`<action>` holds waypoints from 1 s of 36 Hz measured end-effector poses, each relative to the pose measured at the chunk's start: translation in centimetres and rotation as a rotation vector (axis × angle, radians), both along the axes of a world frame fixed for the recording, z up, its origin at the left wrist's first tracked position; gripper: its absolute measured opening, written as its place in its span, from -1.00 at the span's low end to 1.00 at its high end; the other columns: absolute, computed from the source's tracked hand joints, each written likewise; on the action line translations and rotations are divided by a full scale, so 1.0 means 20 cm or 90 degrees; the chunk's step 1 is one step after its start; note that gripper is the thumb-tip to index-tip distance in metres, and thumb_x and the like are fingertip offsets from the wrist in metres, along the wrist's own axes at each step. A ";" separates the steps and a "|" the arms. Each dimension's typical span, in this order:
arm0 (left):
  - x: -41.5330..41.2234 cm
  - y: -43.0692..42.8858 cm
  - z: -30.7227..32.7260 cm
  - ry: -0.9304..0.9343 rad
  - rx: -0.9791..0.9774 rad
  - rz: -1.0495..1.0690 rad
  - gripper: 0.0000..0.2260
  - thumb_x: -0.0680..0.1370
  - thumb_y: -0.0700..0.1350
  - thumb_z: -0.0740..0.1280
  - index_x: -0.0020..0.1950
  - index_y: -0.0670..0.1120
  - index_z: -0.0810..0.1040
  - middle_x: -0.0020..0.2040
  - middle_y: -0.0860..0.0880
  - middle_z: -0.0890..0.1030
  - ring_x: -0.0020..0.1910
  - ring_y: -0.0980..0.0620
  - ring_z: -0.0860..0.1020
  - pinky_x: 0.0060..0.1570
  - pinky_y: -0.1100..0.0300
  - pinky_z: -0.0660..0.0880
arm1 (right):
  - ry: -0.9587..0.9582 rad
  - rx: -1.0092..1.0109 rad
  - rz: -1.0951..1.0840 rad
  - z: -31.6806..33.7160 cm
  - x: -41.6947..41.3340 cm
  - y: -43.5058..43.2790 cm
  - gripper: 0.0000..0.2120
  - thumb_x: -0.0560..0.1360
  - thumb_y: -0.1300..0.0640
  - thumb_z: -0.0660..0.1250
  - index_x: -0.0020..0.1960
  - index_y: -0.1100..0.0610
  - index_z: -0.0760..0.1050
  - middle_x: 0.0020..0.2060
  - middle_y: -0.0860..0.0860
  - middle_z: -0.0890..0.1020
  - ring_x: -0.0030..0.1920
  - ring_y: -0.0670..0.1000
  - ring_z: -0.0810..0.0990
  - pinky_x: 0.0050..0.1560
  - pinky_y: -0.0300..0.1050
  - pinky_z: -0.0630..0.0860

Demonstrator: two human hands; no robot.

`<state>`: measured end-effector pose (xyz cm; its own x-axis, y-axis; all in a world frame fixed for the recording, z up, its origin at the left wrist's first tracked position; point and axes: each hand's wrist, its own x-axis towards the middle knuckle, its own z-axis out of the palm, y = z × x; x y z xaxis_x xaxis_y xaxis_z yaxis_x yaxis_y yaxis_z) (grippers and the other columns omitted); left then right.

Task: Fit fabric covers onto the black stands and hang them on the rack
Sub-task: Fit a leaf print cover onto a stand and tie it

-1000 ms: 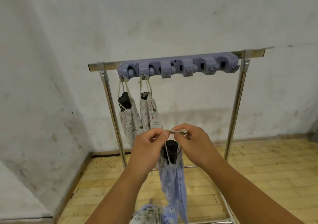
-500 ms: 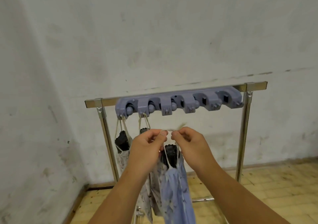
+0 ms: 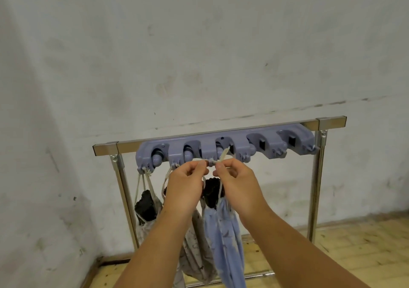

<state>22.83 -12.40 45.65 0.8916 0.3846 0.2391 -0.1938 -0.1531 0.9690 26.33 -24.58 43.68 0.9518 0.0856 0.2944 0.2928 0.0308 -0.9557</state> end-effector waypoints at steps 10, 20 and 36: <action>-0.04 0.03 -0.15 -0.003 0.016 -0.024 -0.93 0.60 0.04 0.42 0.03 0.18 0.70 -0.06 0.13 0.71 -0.29 0.25 0.61 -0.25 0.27 0.55 | -0.024 -0.035 -0.021 -0.19 0.02 -0.02 -0.91 0.62 0.07 0.40 -0.05 0.04 0.63 -0.15 -0.08 0.71 -0.07 -0.06 0.68 0.02 -0.15 0.62; -0.12 0.02 -0.28 -0.034 0.035 0.026 -0.92 0.62 -0.01 0.39 0.09 0.12 0.65 -0.12 0.06 0.69 -0.22 0.09 0.66 -0.25 0.30 0.55 | -0.001 -0.067 -0.073 -0.41 -0.06 -0.09 -0.81 0.60 0.00 0.42 -0.16 0.04 0.59 -0.26 -0.13 0.66 -0.20 -0.11 0.63 -0.10 -0.21 0.57; -0.33 0.01 -0.92 0.102 0.054 -0.031 -0.94 0.65 -0.07 0.37 0.00 -0.01 0.61 -0.27 0.01 0.61 -0.27 -0.05 0.61 -0.28 0.08 0.63 | 0.146 -0.212 -0.036 -1.15 -0.41 -0.17 -0.76 0.58 0.06 0.44 -0.16 0.19 0.56 -0.25 0.03 0.63 -0.29 -0.05 0.55 -0.19 -0.12 0.49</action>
